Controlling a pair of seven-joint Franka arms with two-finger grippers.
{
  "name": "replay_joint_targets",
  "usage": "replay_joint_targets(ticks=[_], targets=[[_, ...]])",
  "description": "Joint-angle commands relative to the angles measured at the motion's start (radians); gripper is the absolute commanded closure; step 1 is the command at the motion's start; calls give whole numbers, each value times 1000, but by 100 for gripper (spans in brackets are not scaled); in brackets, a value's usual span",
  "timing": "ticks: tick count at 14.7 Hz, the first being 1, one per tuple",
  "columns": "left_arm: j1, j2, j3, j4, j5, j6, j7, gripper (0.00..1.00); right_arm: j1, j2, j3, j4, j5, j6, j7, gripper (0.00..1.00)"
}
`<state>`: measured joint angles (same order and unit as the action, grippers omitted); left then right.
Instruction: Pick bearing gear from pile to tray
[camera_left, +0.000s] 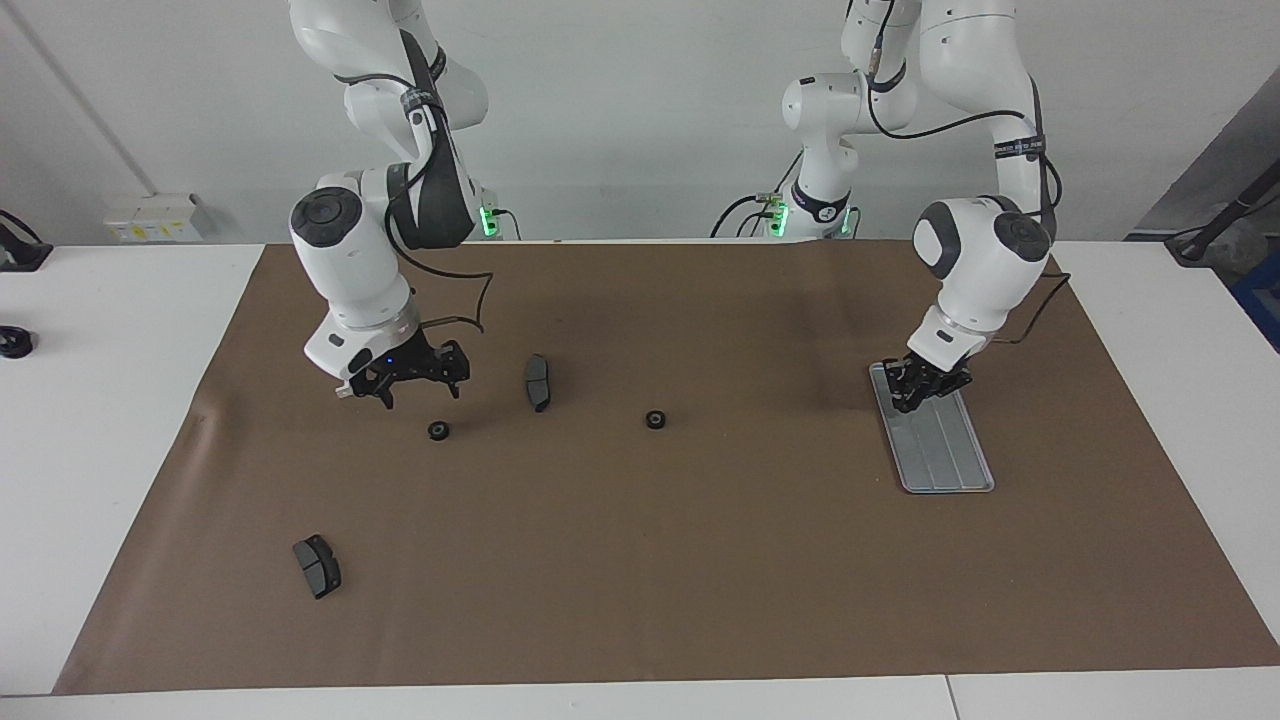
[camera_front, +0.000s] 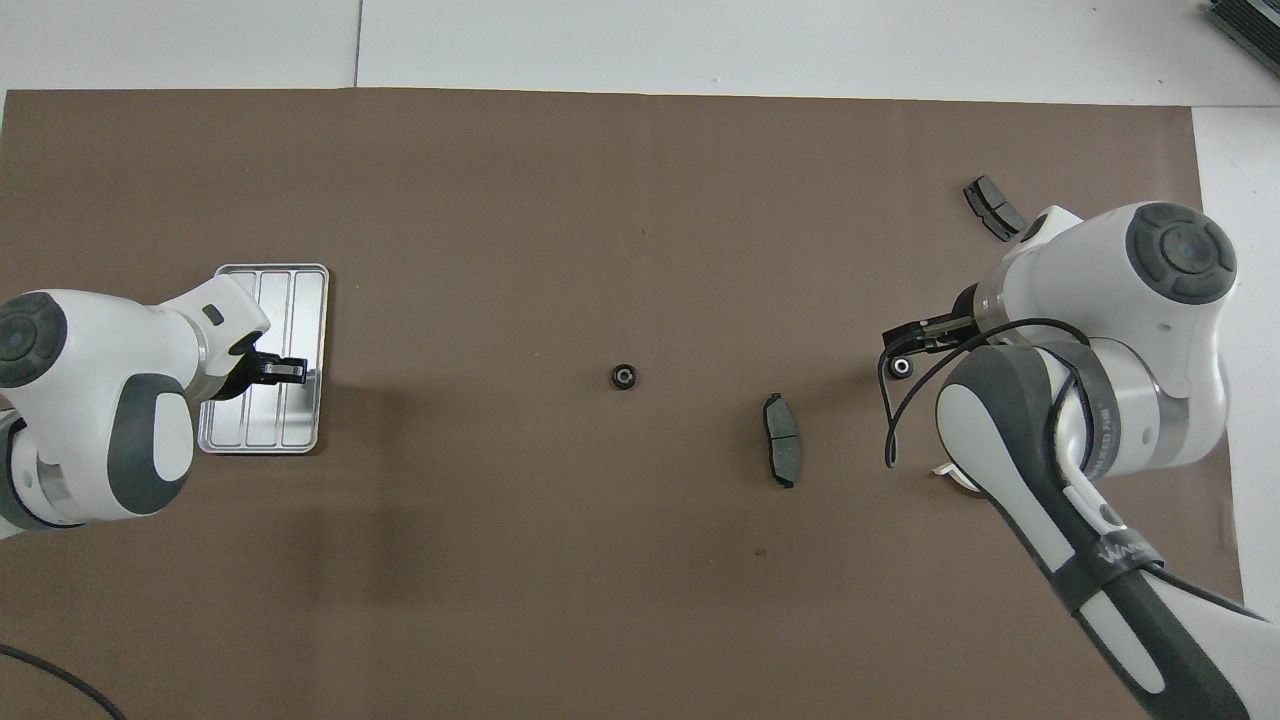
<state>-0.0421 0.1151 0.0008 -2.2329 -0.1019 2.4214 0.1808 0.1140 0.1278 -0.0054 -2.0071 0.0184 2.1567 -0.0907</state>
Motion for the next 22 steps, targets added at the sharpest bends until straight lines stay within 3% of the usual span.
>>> replay_joint_targets(ticks=[1, 3, 5, 6, 7, 12, 18, 22], targets=[[-9, 18, 7, -14, -21, 45, 17, 88, -45, -33, 16, -90, 25, 76, -131, 0], [-4, 28, 8, -10, -21, 45, 19, 83, -53, -25, 16, -140, 28, 144, -193, 0], [-5, 28, 10, 4, -21, 27, 14, 46, -50, -4, 18, -173, 28, 213, -211, 0], [-7, 29, 10, 19, -21, 12, 14, 13, -45, 9, 18, -185, 28, 233, -212, 0], [-9, 26, 10, 19, -21, 8, 12, 0, -42, 15, 18, -196, 28, 270, -208, 0], [-62, -11, 8, 111, -13, -109, -50, 0, -36, 73, 18, -199, 87, 365, -201, 0], [-258, 9, 7, 193, 119, -105, -398, 0, -34, 88, 18, -219, 89, 402, -208, 0], [-395, 57, 8, 257, 137, -111, -550, 0, -33, 88, 18, -222, 89, 403, -208, 28]])
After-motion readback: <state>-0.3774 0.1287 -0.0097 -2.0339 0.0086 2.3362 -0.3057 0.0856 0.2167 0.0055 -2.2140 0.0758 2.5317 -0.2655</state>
